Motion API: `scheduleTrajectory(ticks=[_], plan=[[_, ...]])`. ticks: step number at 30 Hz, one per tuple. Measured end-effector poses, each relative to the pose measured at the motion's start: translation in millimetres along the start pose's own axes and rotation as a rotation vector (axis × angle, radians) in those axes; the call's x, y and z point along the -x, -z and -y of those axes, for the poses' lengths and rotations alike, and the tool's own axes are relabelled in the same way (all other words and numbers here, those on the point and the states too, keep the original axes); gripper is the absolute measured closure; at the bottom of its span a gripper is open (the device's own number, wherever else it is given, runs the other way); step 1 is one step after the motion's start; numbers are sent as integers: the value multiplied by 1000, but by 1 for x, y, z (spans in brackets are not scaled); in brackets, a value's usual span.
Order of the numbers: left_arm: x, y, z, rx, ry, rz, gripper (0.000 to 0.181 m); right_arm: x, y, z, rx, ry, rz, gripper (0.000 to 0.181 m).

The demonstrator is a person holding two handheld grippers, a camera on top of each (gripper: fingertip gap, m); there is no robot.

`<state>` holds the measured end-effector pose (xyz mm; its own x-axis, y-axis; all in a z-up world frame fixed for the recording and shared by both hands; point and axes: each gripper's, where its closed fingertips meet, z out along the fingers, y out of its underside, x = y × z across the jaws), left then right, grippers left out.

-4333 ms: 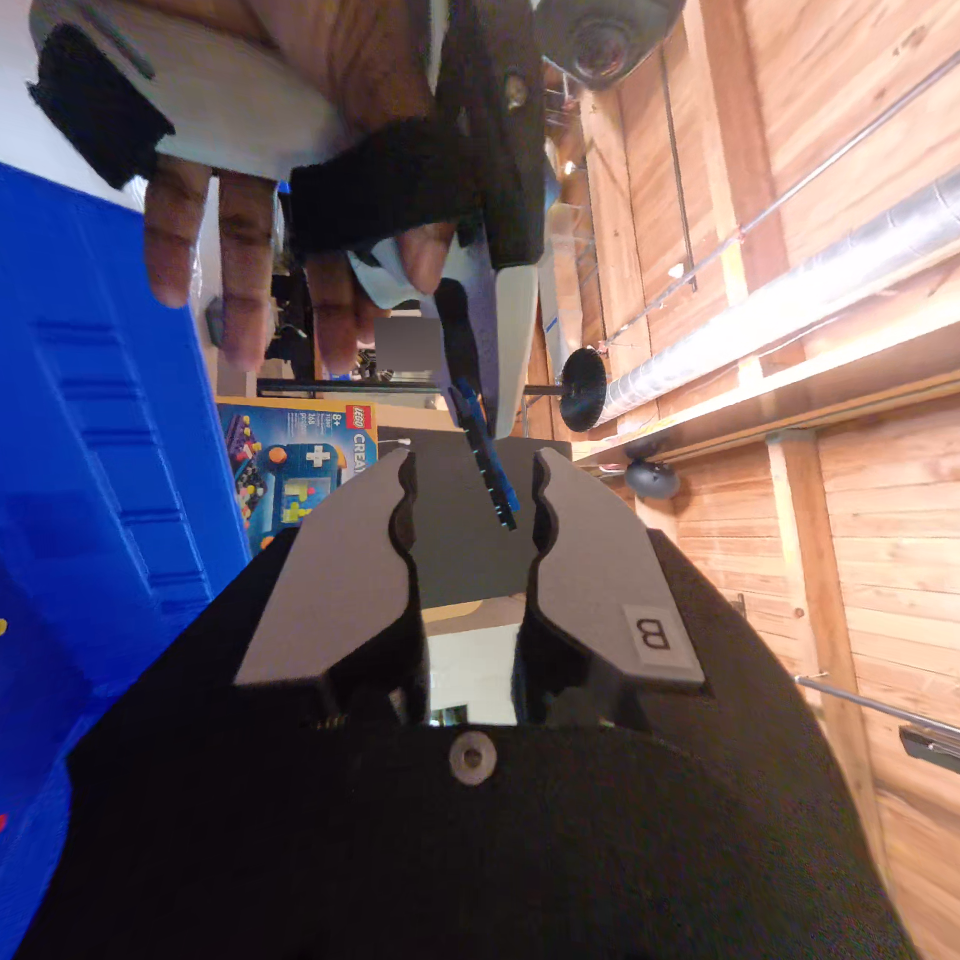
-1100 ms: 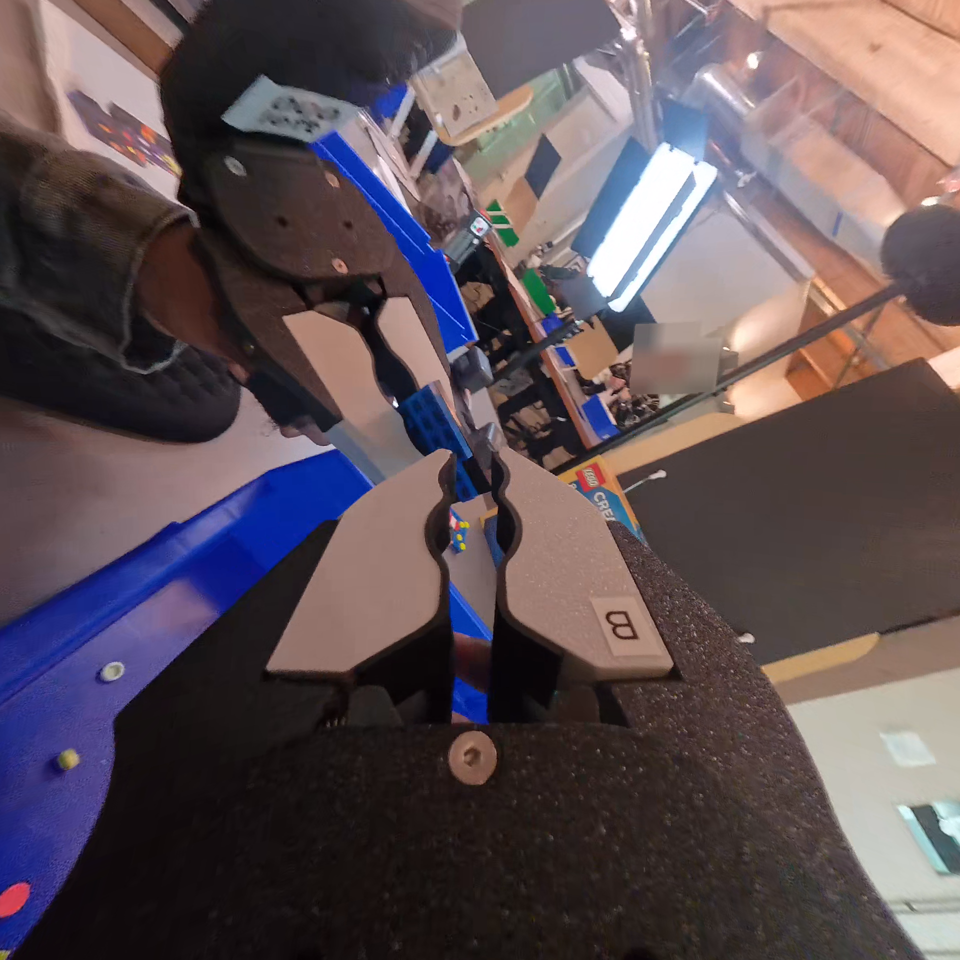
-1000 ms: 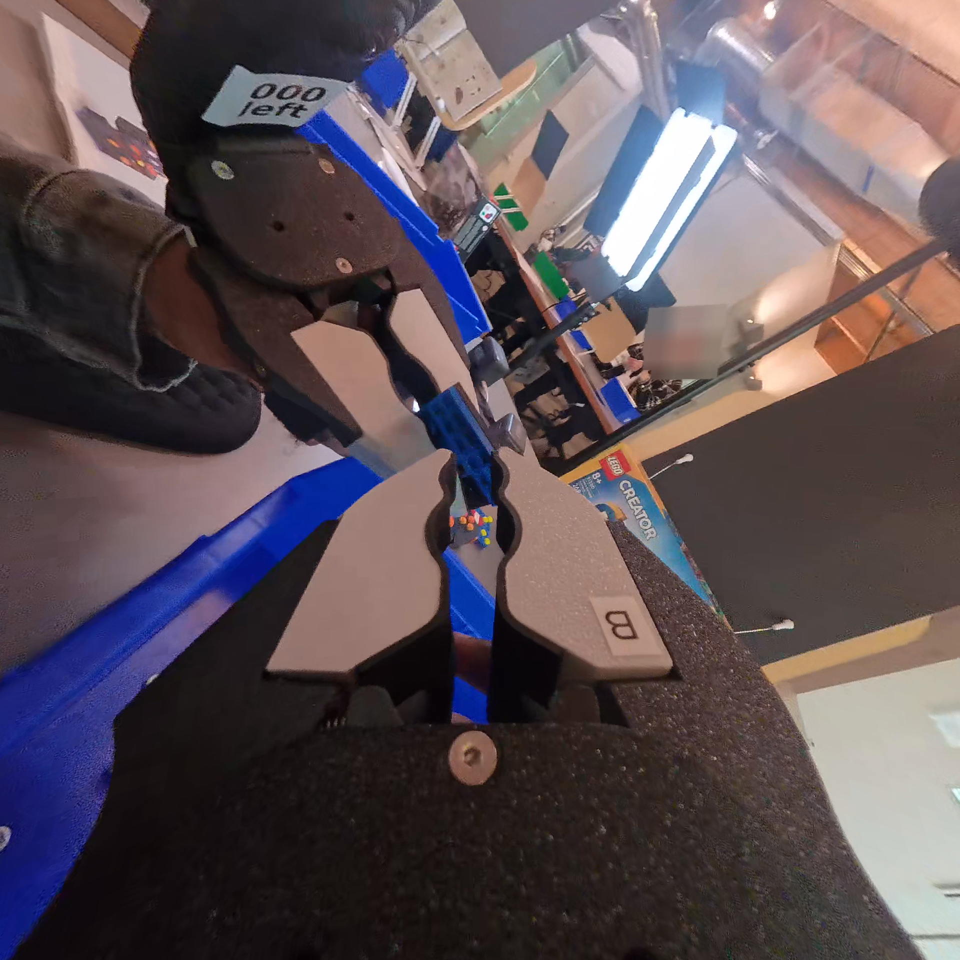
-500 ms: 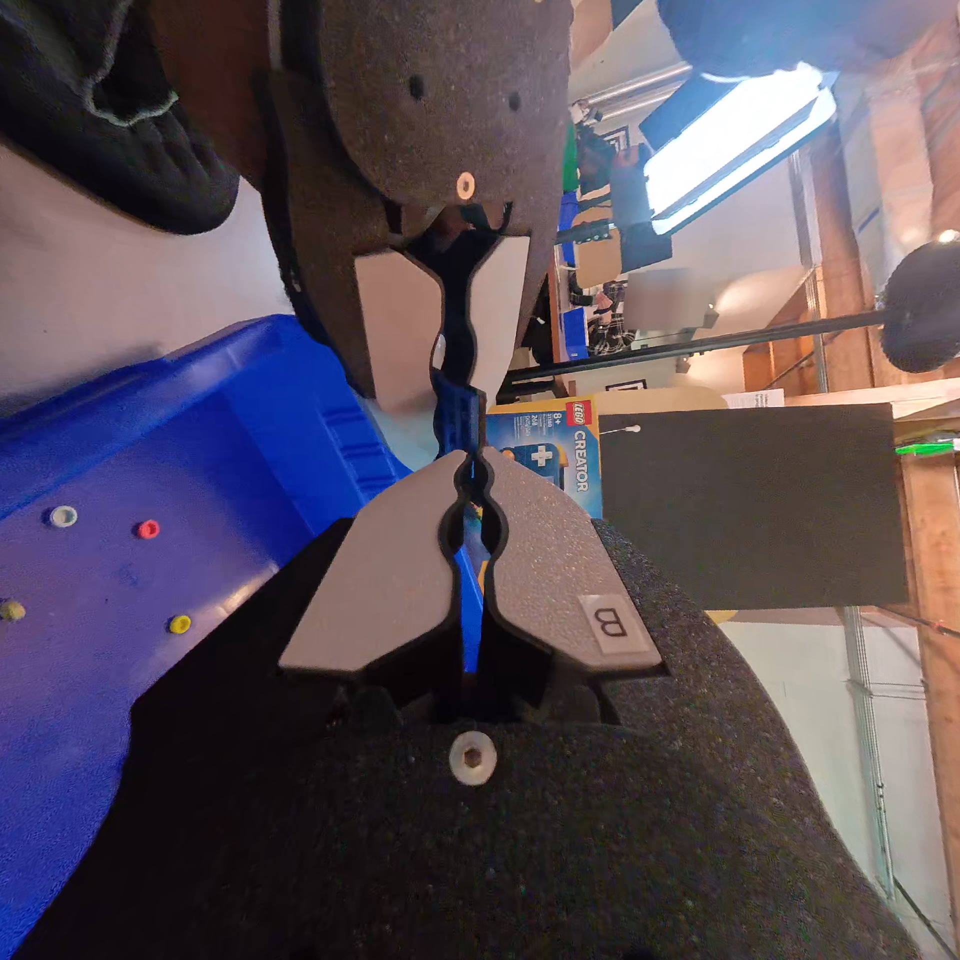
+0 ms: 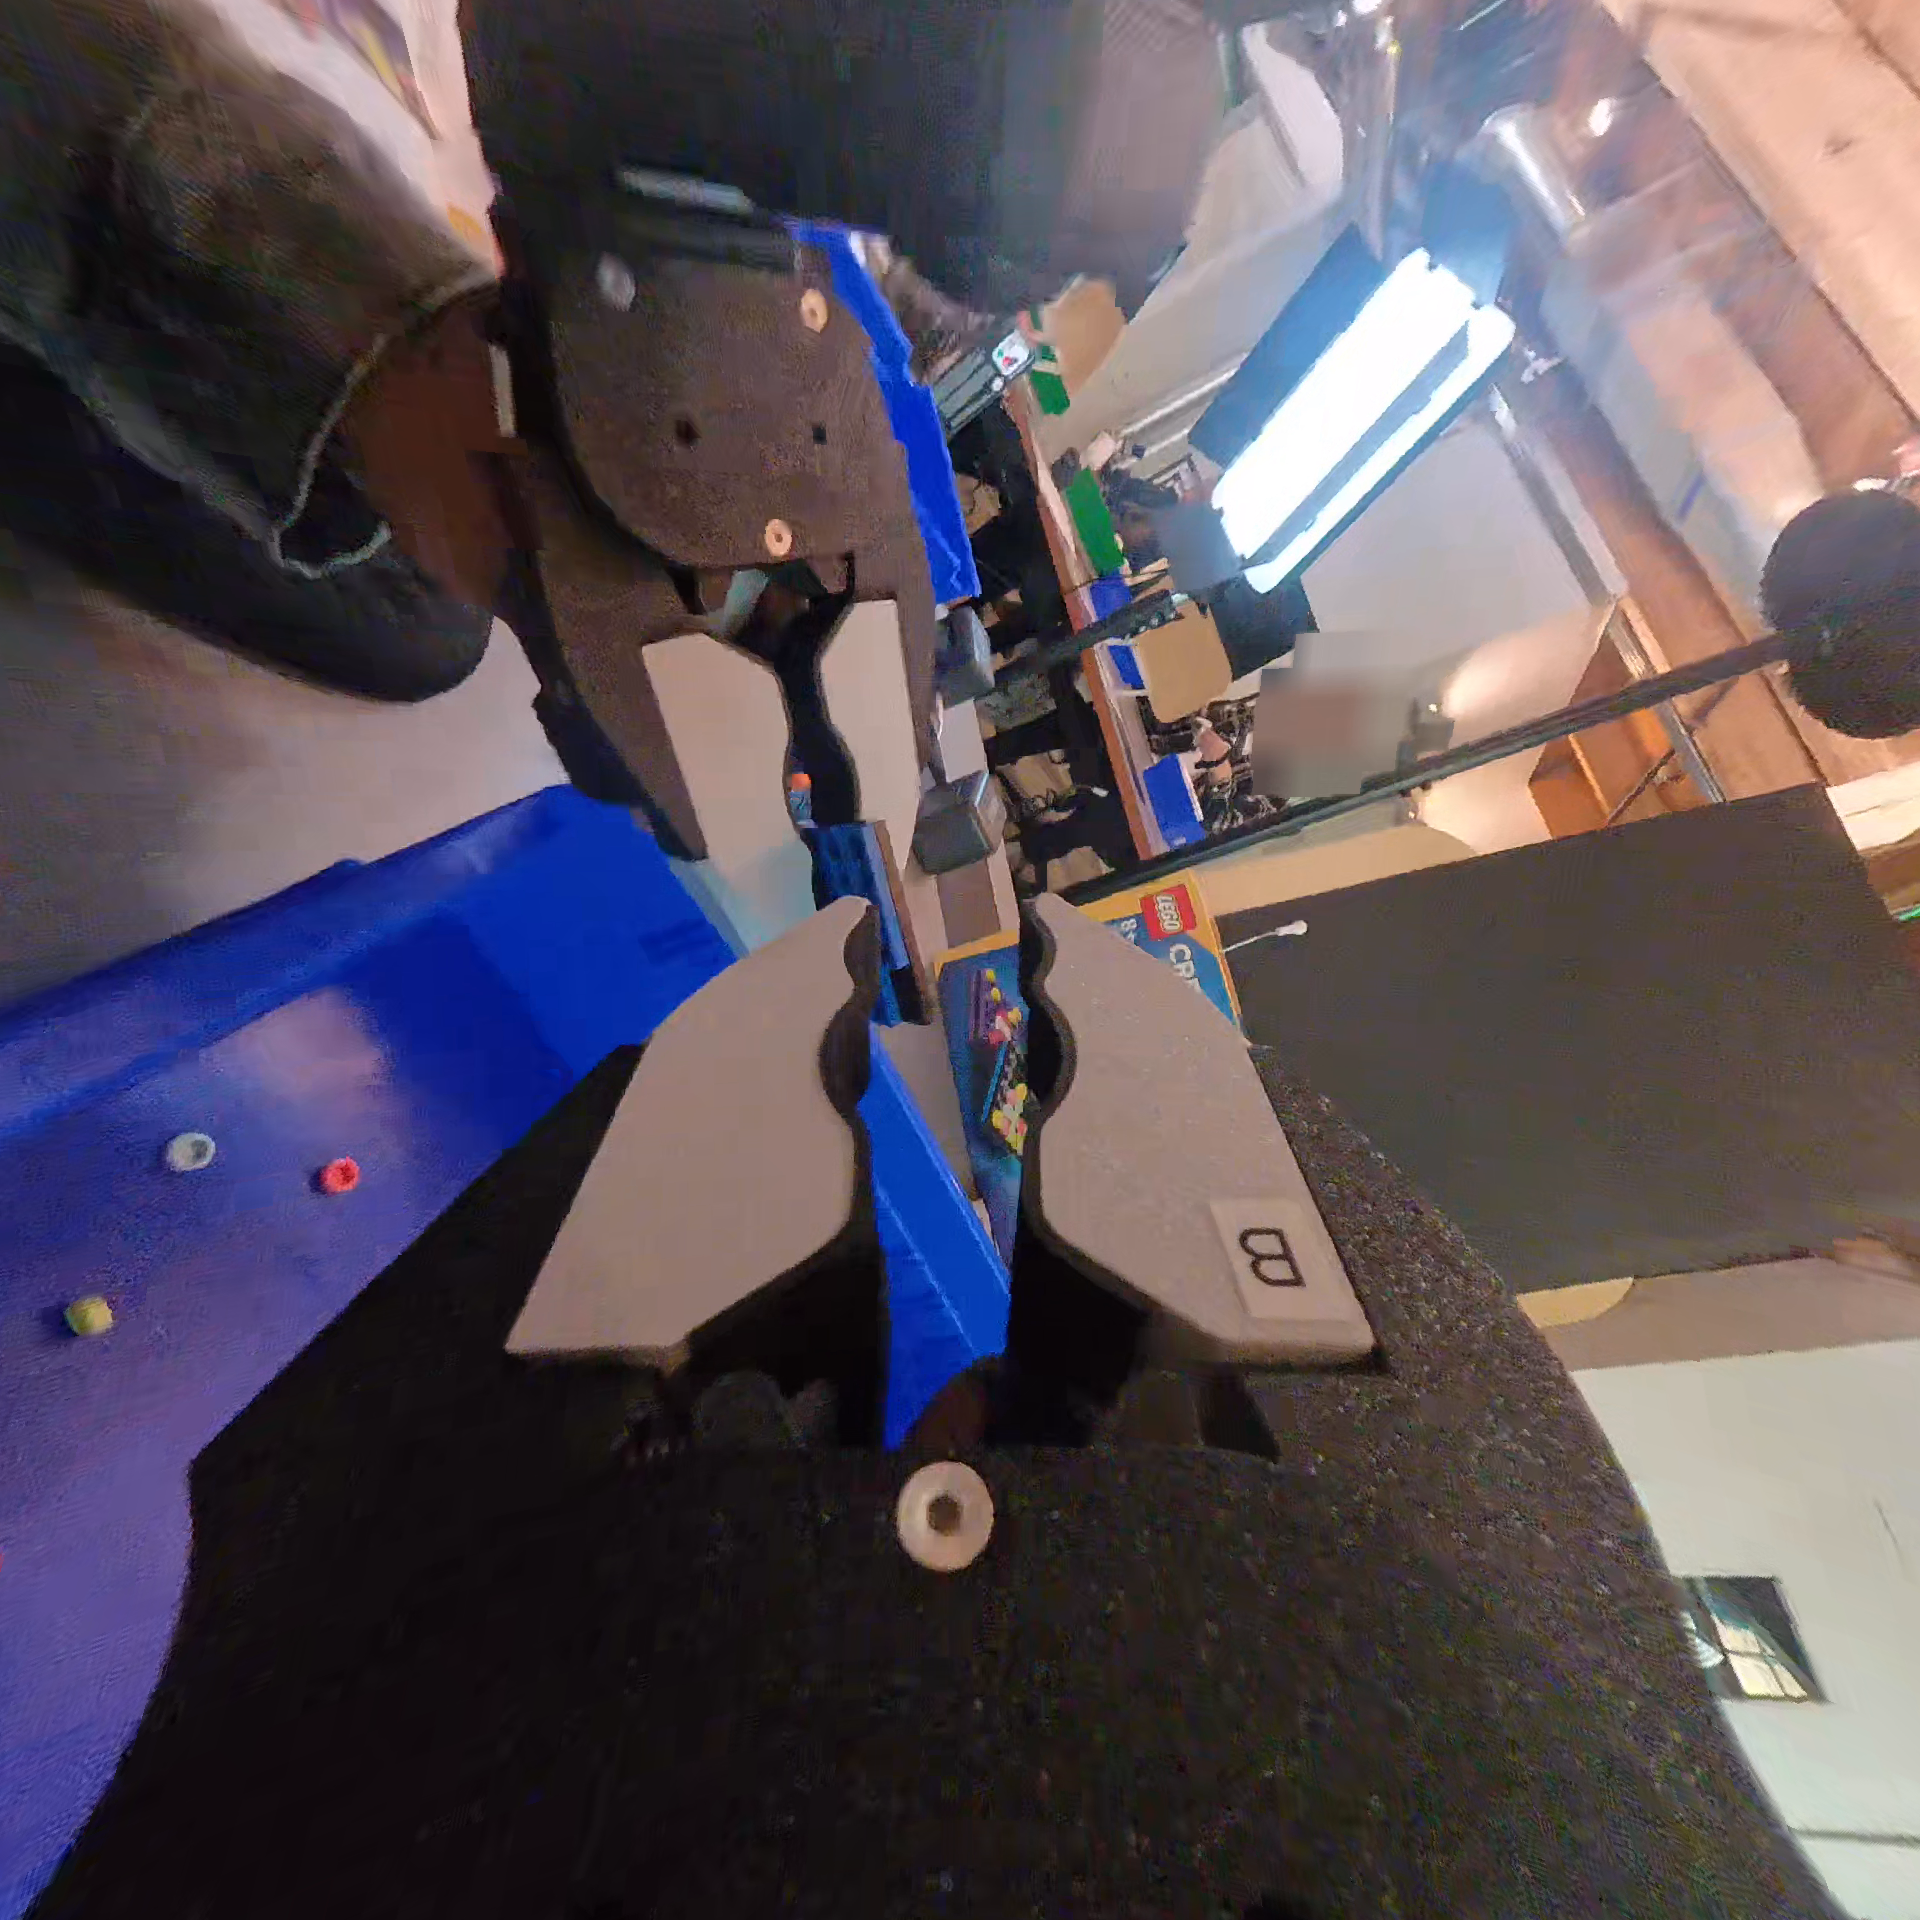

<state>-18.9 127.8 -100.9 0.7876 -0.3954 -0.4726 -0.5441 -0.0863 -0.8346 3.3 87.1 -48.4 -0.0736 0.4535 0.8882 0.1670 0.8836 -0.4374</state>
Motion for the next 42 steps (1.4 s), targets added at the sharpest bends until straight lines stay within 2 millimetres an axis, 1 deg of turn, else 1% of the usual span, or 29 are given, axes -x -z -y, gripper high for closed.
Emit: scheduleTrajectory(ticks=[1, 3, 4, 7, 9, 12, 15, 17, 20, 21, 22, 23, 24, 25, 26, 27, 28, 29, 30, 31, 32, 34, 37, 39, 42], plan=[[-3, -2, 1, 6, -14, -4, 174, 7, -4, -6, 35, 33, 24, 153], [-4, -2, 1, 15, -40, 8, 174, 19, -9, -12, 69, 69, 56, 155], [-4, -1, 2, 17, -45, 9, 174, 21, -10, -14, 77, 67, 63, 155], [-3, 0, 4, 24, -63, 20, 174, 21, -11, -15, 80, 49, 59, 156], [-4, 1, 6, 19, -72, 20, 174, 22, -12, -15, 89, 66, 55, 159], [-4, 0, 3, 41, -84, 23, 174, 24, -14, -16, 104, 81, 50, 159], [-6, 0, 5, 31, -21, 4, 174, 20, -15, -14, 104, 80, -10, 169], [-4, -2, 2, 53, -18, 16, 174, 17, -17, -15, 125, 109, -57, 179], [-5, -4, -1, 70, 17, 5, 174, 19, -19, -15, 147, 135, -74, 180], [-2, -3, -1, 57, 46, 21, 174, 23, -20, -16, 155, 138, -47, 181], [9, 4, 12, -26, 81, 59, 174, 48, -21, -26, 210, 146, 118, 181], [16, 14, 32, -116, 145, 45, 174, 72, -22, -45, 320, 193, 254, 181], [24, 18, 35, -88, 109, 76, 174, 57, -22, -49, 368, 313, 145, 181], [29, 16, 29, -43, 54, 109, 174, 50, -22, -31, 238, 298, 100, 181], [25, 9, 20, -26, 71, 67, 174, 44, -20, -16, 138, 170, 101, 181], [18, 4, 12, -8, 94, 20, 174, 32, -16, -5, 66, 75, 67, 181], [17, 2, 7, 4, 86, 27, 174, 17, -12, 1, 16, 35, -1, 179], [15, 2, 7, 5, 71, 31, 174, 6, -9, 1, 6, 38, -57, 168], [12, 2, 9, 8, 66, 16, 174, 2, -10, -4, 33, 54, -82, 159], [9, 1, 10, 13, 59, 6, 173, 3, -12, -8, 61, 76, -83, 154], [6, 0, 10, 27, 40, 0, 173, 7, -14, -10, 74, 102, -71, 154], [4, -1, 8, 51, 5, 4, 174, 9, -16, -11, 90, 134, -72, 158], [2, -2, 7, 72, -36, 9, 174, 7, -16, -11, 94, 130, -80, 160], [0, -2, 9, 74, -50, 10, 174, 9, -16, -14, 109, 151, -77, 169], [-1, -2, 8, 88, -60, 5, 174, 9, -16, -15, 121, 177, -90, 169]])
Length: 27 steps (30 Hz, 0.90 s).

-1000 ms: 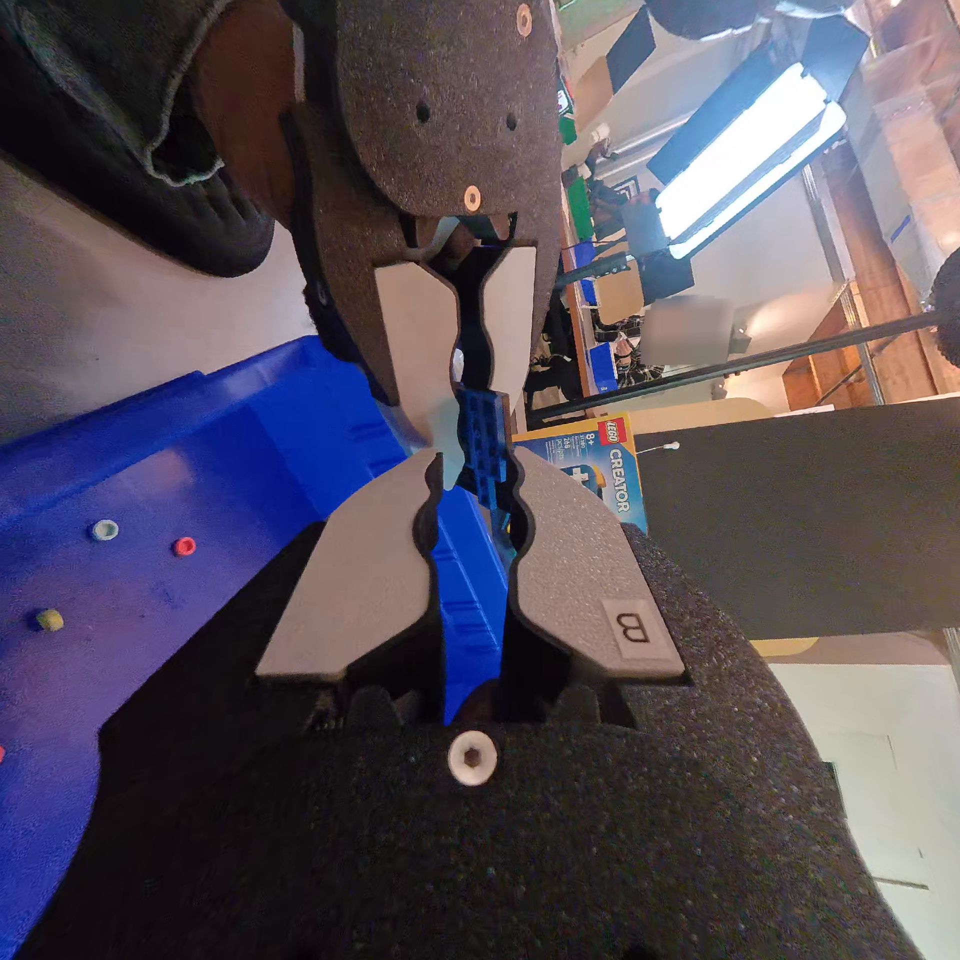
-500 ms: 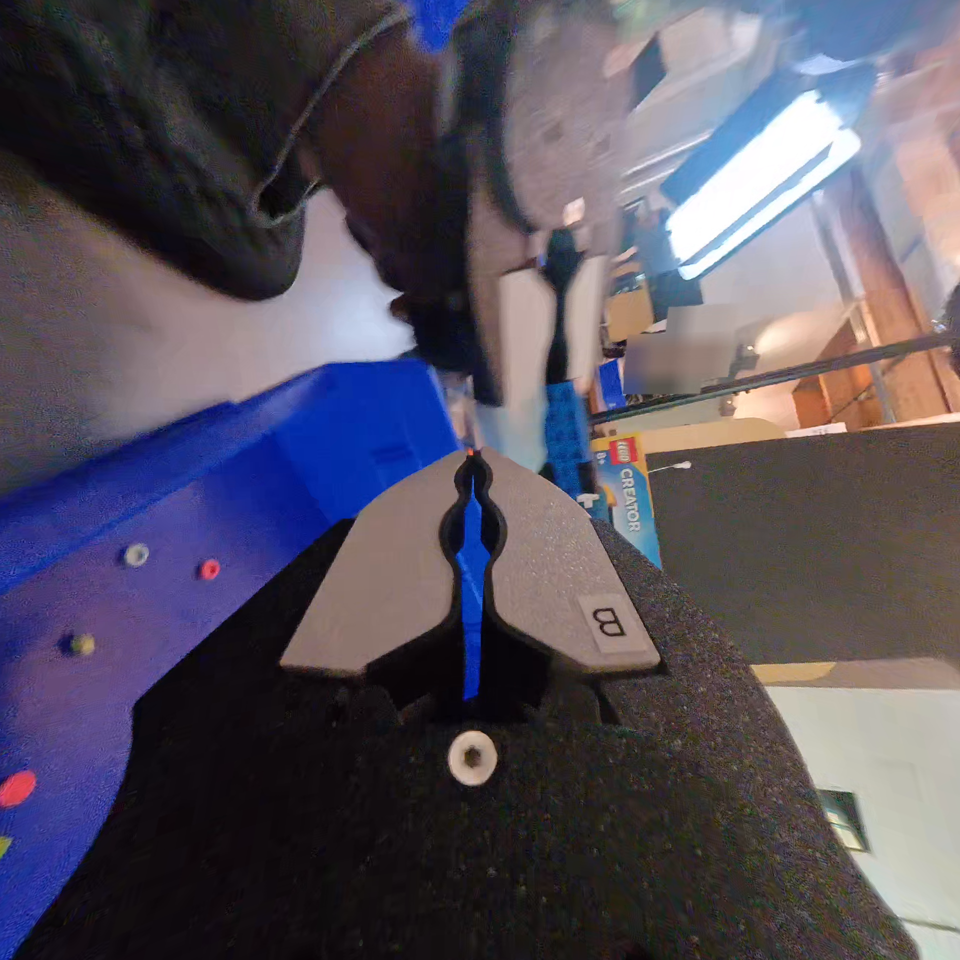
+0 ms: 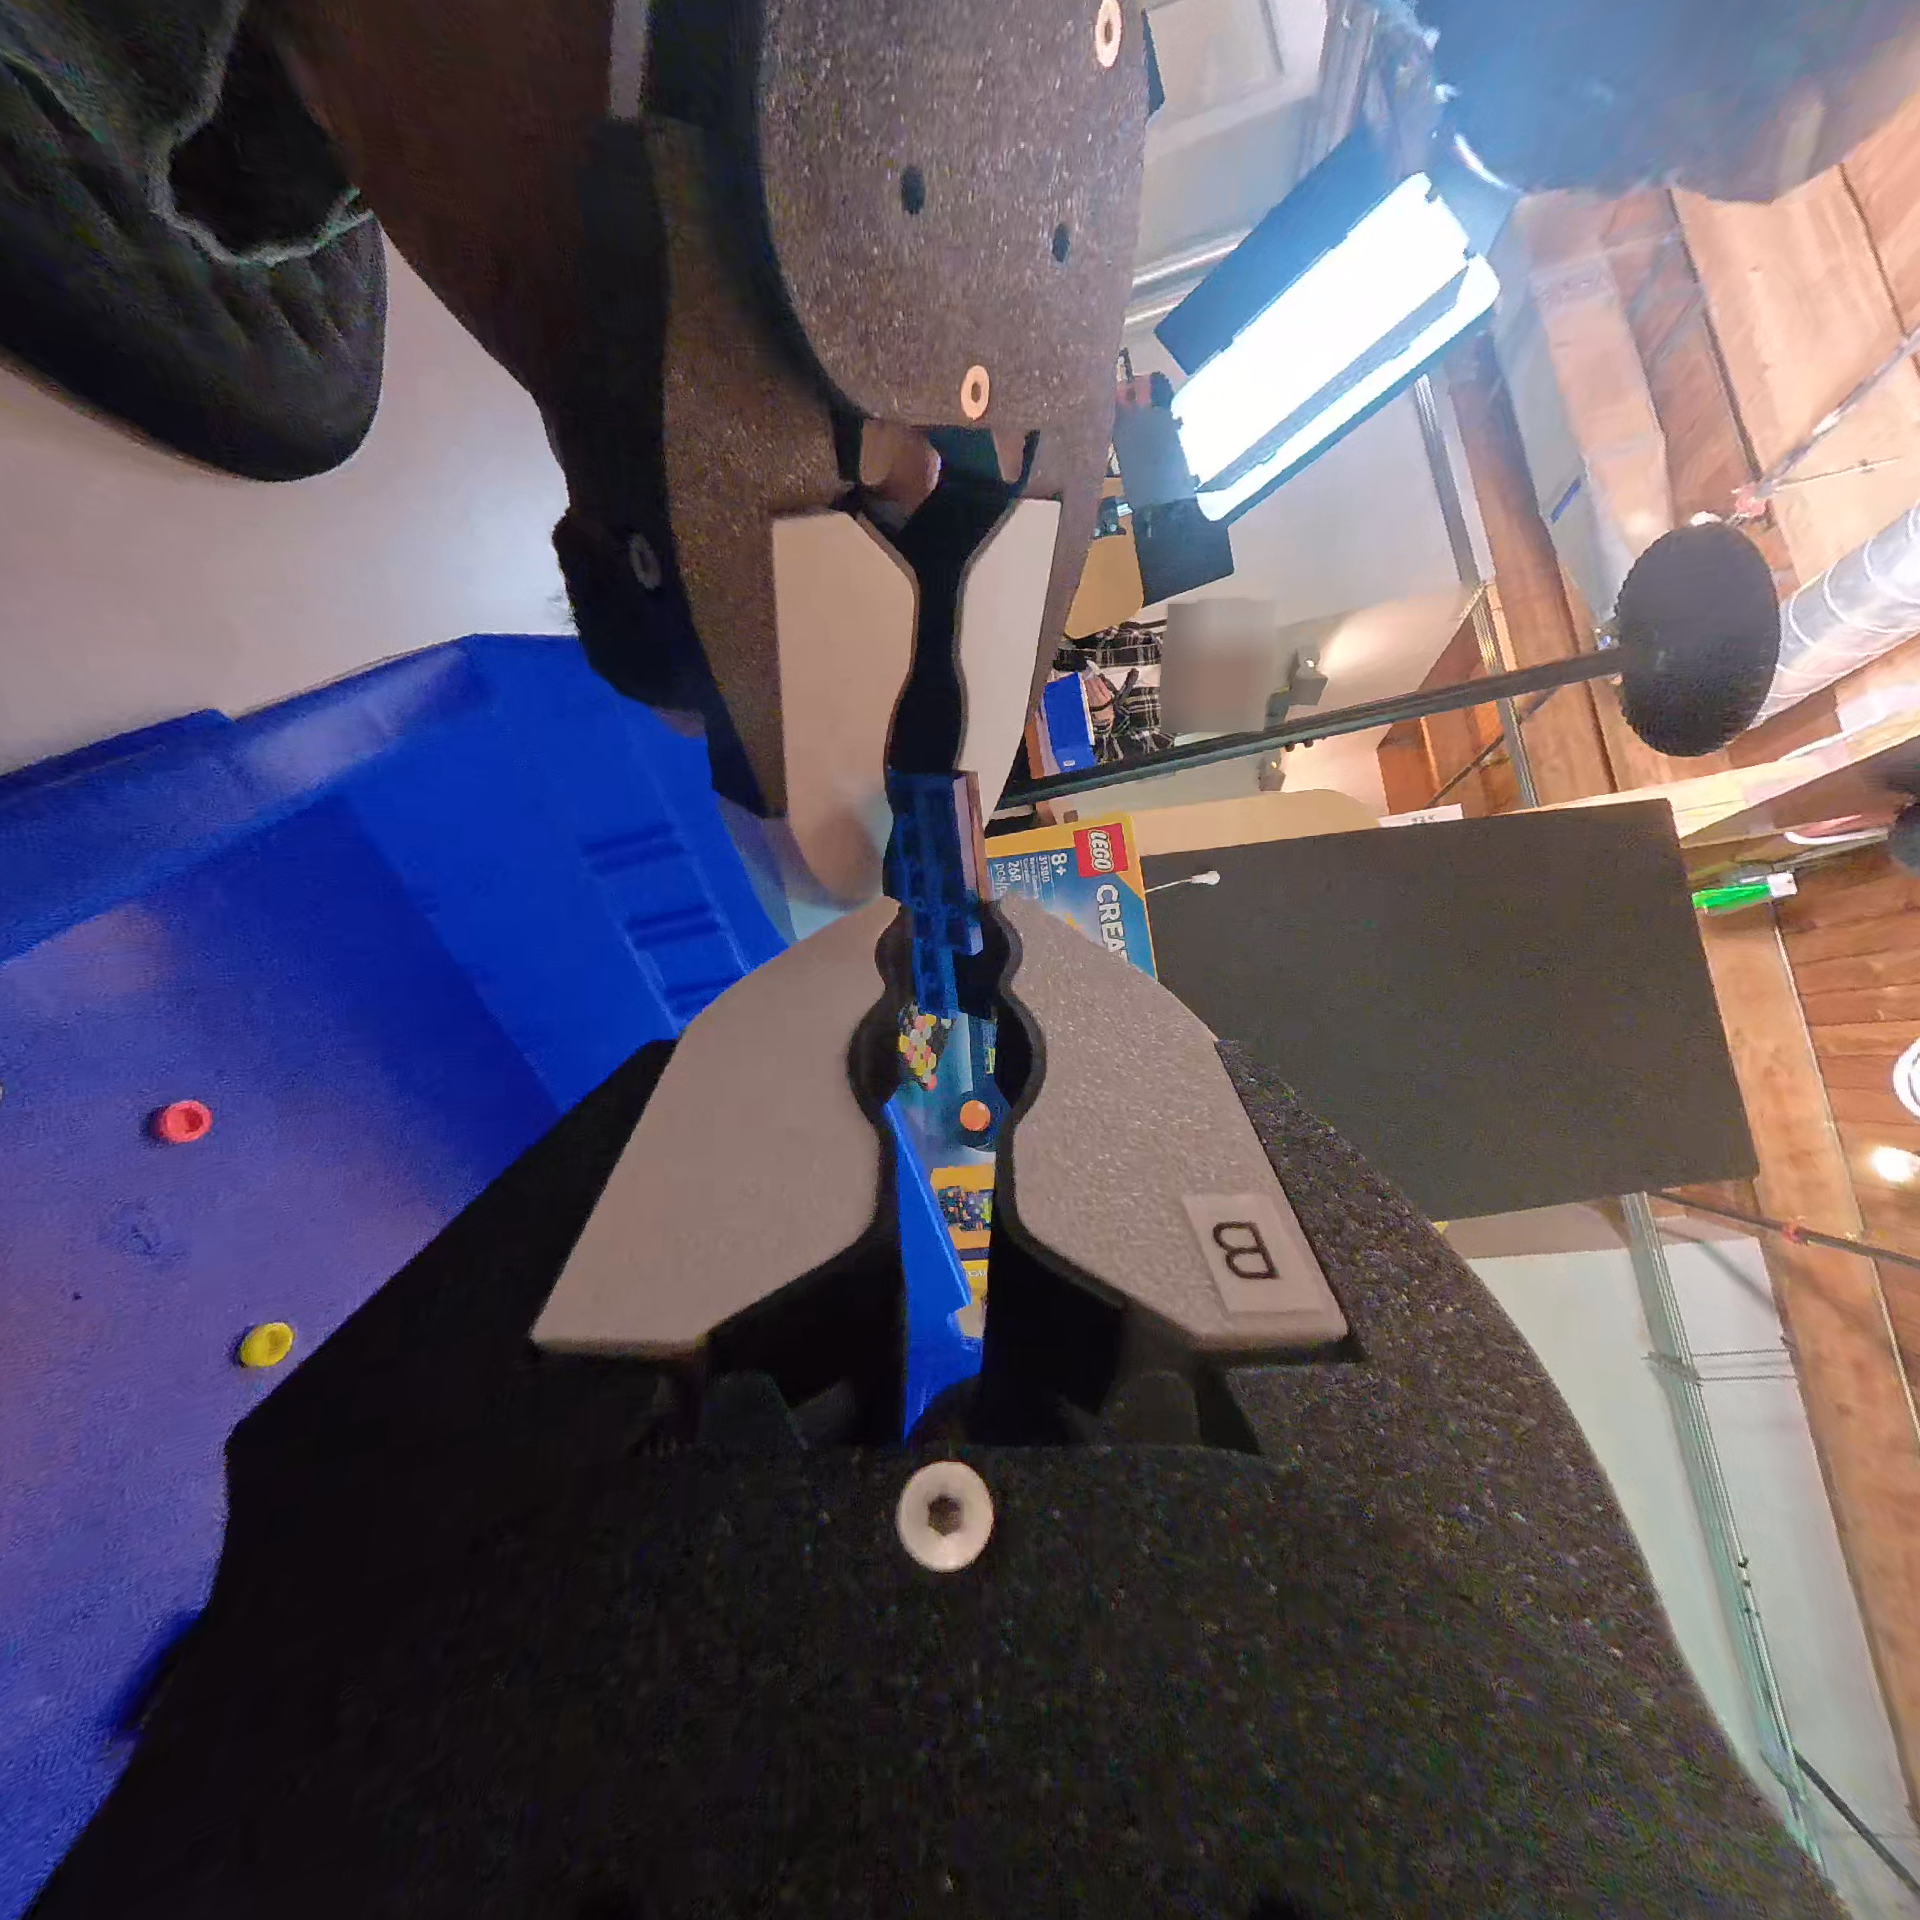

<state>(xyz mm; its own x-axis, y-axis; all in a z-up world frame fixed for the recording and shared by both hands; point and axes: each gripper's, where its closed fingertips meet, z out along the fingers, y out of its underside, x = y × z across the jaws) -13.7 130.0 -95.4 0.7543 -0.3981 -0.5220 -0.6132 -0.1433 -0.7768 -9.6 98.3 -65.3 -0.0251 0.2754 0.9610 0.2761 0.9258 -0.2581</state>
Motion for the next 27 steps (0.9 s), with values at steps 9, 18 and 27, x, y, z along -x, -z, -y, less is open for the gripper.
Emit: scheduleTrajectory(ticks=[9, 18, 27], plan=[[15, 13, 22, -148, 109, 34, 174, 43, -1, -8, 82, 56, 245, 181], [54, 59, -62, 90, 154, 137, 173, -37, 84, 9, -329, -503, 483, 114], [56, 107, -51, -26, 221, 151, 173, 100, 135, -70, 228, -7, 1144, 168]])
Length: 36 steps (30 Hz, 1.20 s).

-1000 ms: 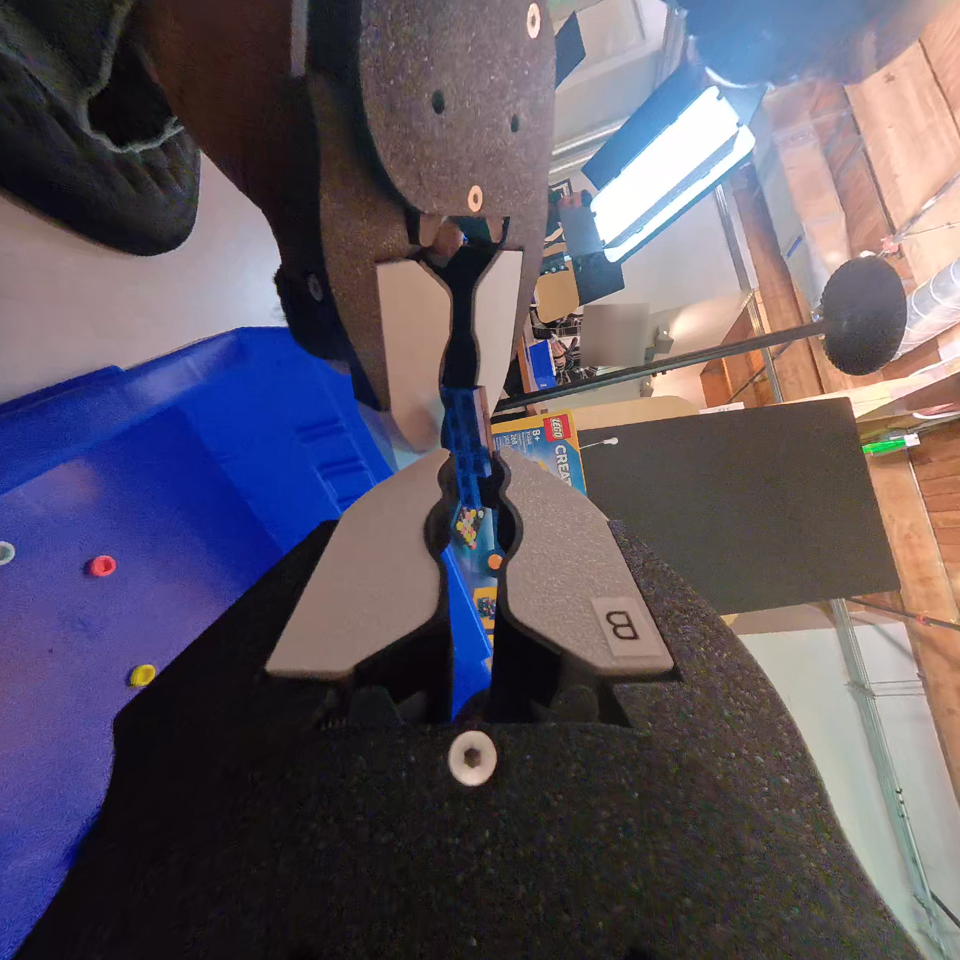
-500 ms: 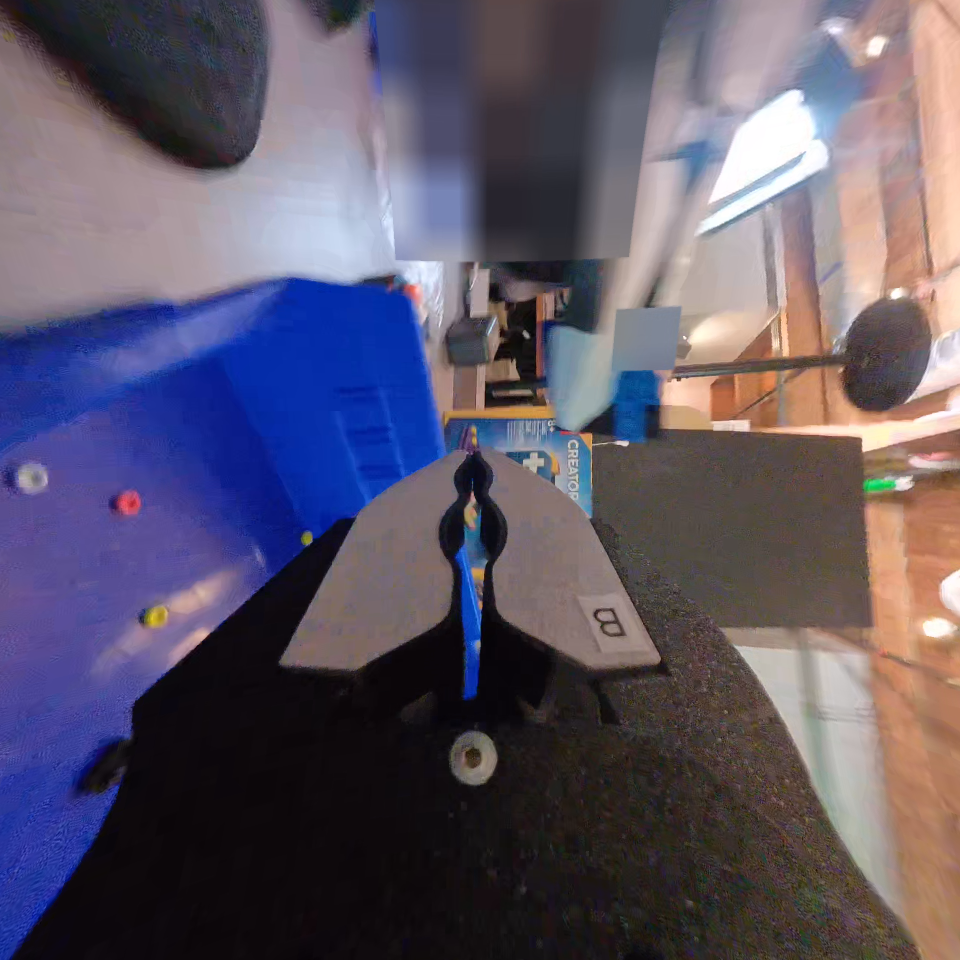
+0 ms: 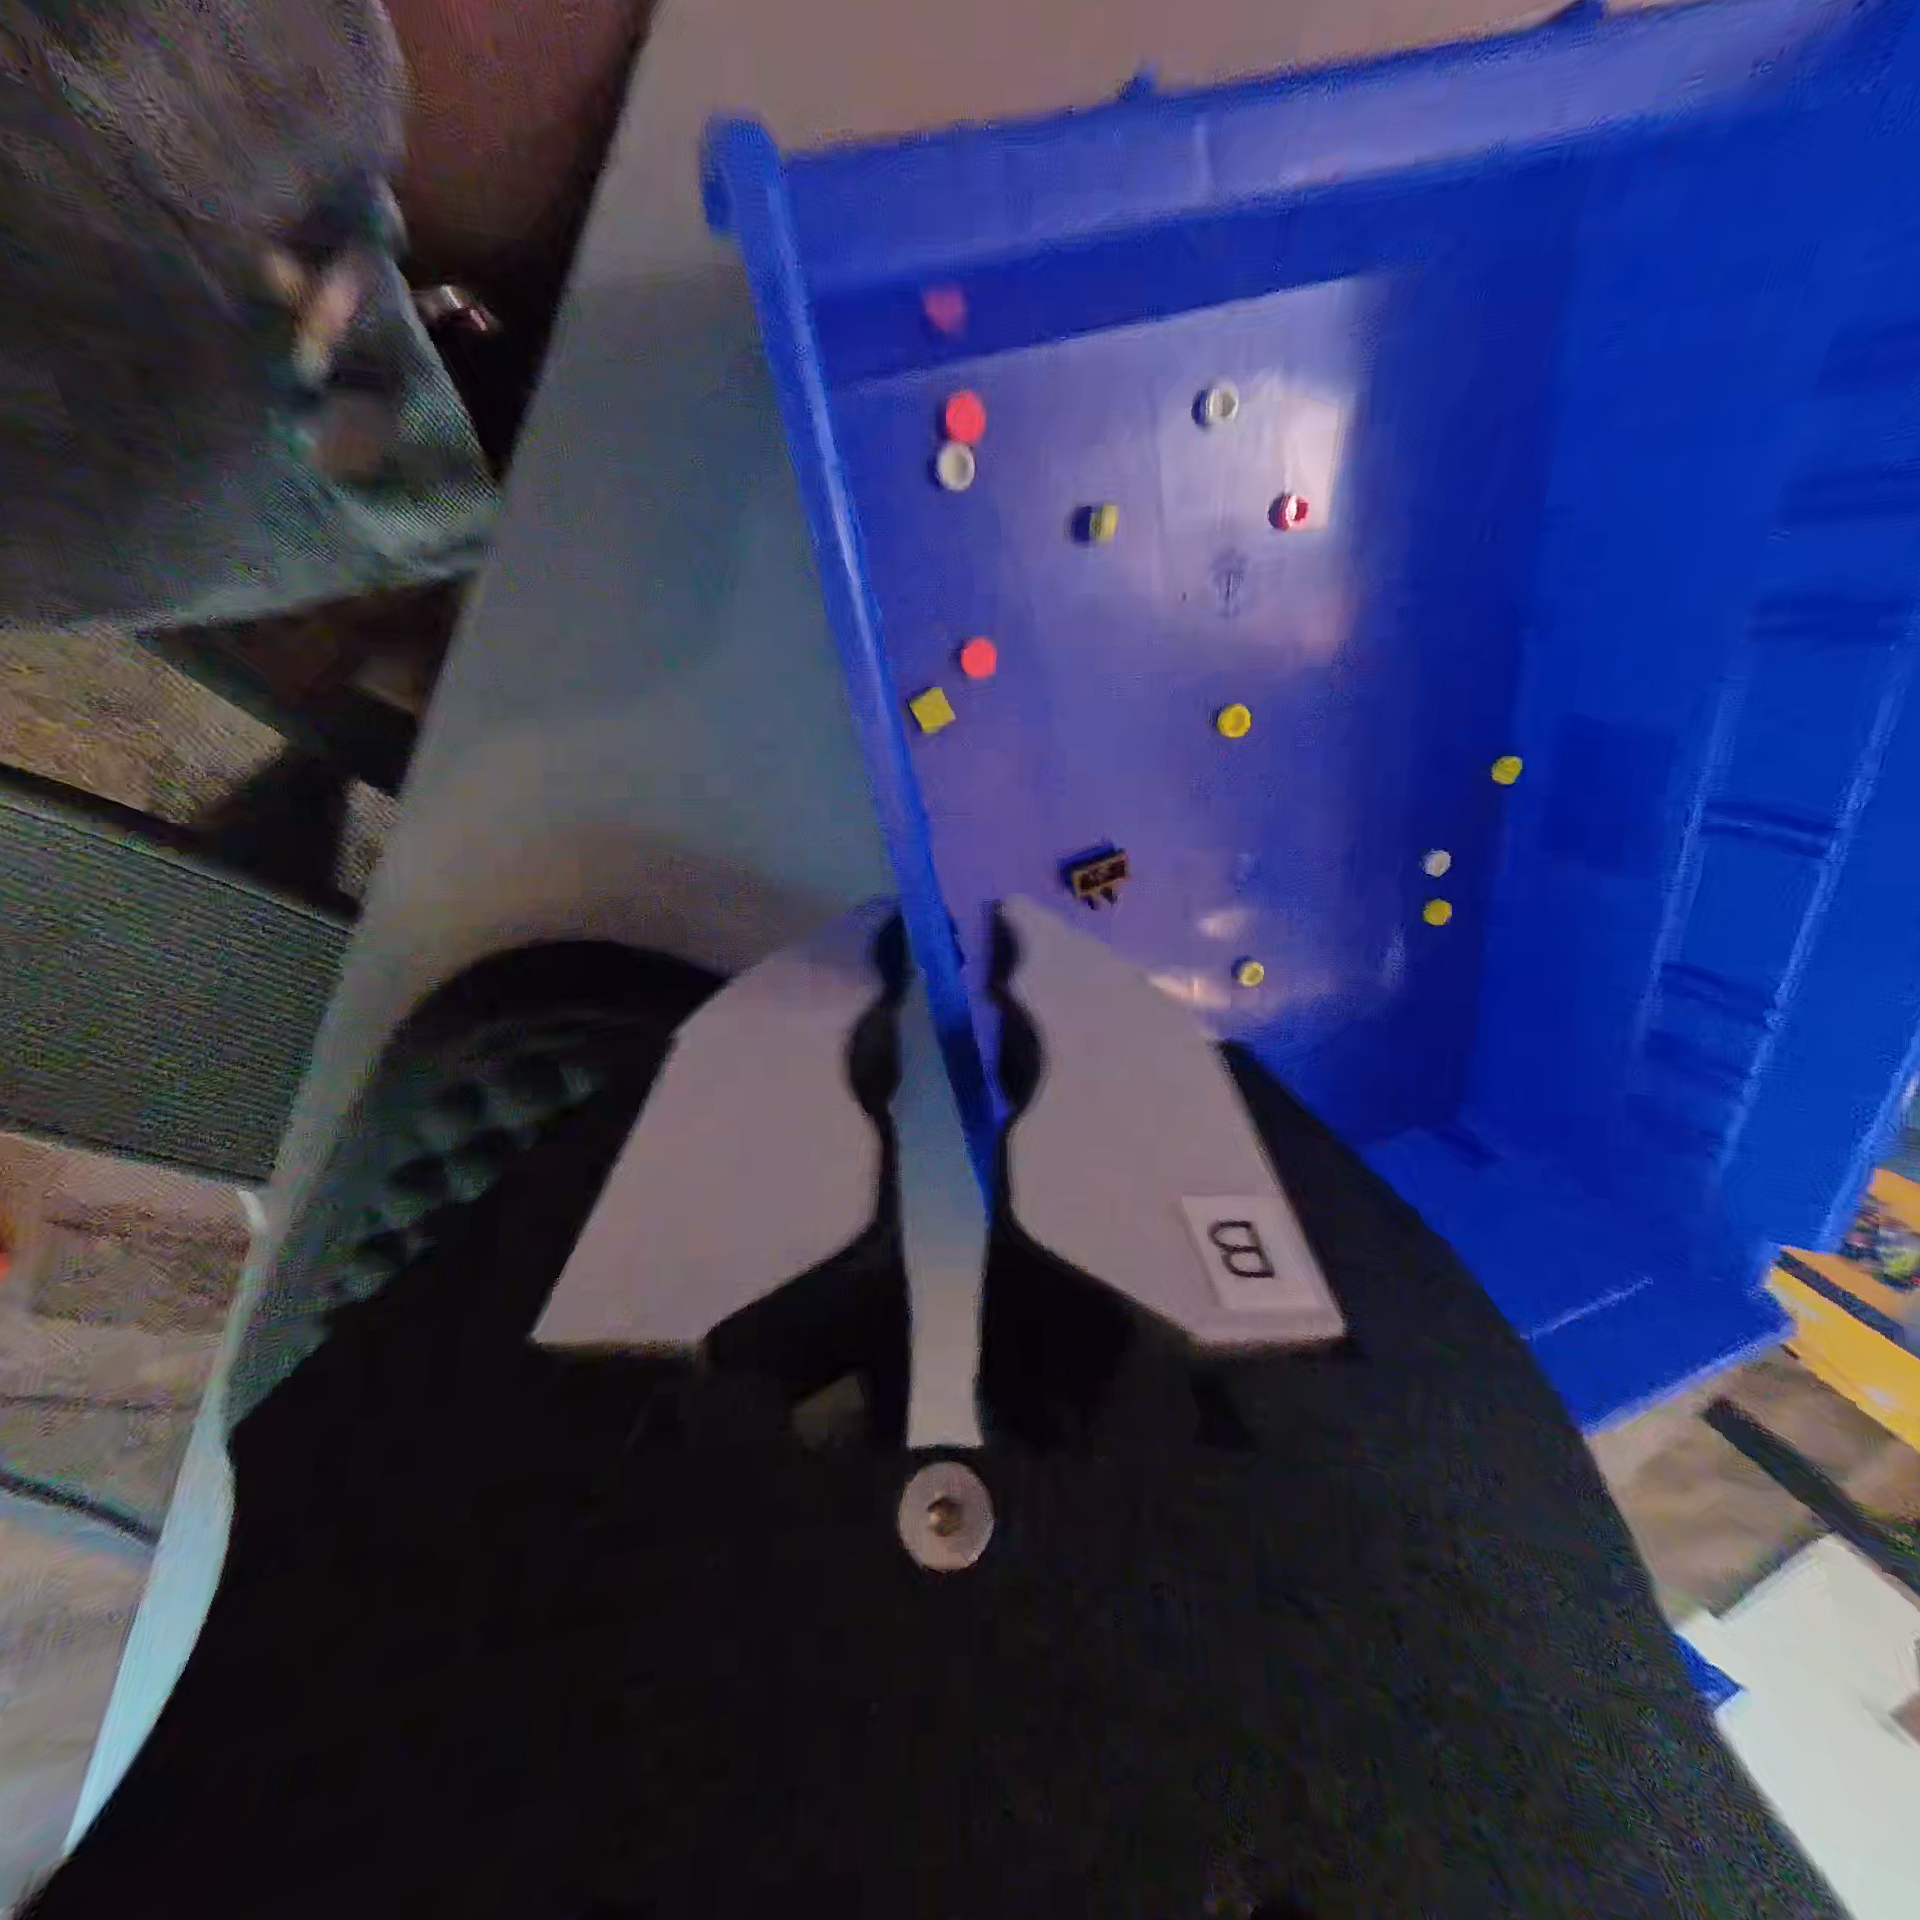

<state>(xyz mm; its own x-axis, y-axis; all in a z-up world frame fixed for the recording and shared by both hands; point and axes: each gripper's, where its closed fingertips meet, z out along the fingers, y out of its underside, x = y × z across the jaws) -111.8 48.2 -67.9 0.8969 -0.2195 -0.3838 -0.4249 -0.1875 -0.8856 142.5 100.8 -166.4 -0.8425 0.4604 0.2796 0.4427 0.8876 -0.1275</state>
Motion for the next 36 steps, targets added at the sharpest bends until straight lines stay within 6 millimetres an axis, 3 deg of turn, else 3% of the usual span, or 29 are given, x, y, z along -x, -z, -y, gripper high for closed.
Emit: scheduleTrajectory(ticks=[1, 3, 8, 12, 14, 17, 19, 22, 24, 27, 29, 33, 36], plan=[[-5, -1, 3, -11, -3, -13, 173, 2, -5, -3, 17, 8, 13, 173], [-15, -6, 4, -2, -32, -31, 173, 1, -4, -13, 19, -161, 78, 174], [-37, -20, 5, 14, -77, -91, 174, 2, 3, -69, 115, -399, 61, 174], [-52, -35, -4, 33, -25, -187, 173, 7, 13, -132, 207, -378, -74, 170], [-61, -44, -12, 67, 16, -236, 173, 11, 19, -146, 191, -424, -102, 157], [-72, -53, -18, 86, 74, -271, 173, -14, 43, -108, -101, -584, -234, 132], [-75, -57, -13, 57, 110, -253, 173, -48, 71, -71, -276, -677, -427, 131], [-76, -61, 2, -45, 204, -221, 174, -90, 105, 24, -802, -771, -611, 132], [-81, -60, 15, -125, 242, -249, 174, -107, 106, 67, -1109, -835, -615, 134], [-102, -52, 30, -197, 284, -402, 173, -126, 72, 89, -1276, -920, -451, 131], [-112, -45, 35, -223, 334, -505, 173, -132, 63, 99, -1392, -909, -309, 132], [-114, -30, 55, -362, 504, -635, 174, -122, 43, 128, -1440, -824, -19, 139], [-108, -23, 63, -450, 555, -659, 169, -118, 51, 135, -1603, -801, 133, 163]])
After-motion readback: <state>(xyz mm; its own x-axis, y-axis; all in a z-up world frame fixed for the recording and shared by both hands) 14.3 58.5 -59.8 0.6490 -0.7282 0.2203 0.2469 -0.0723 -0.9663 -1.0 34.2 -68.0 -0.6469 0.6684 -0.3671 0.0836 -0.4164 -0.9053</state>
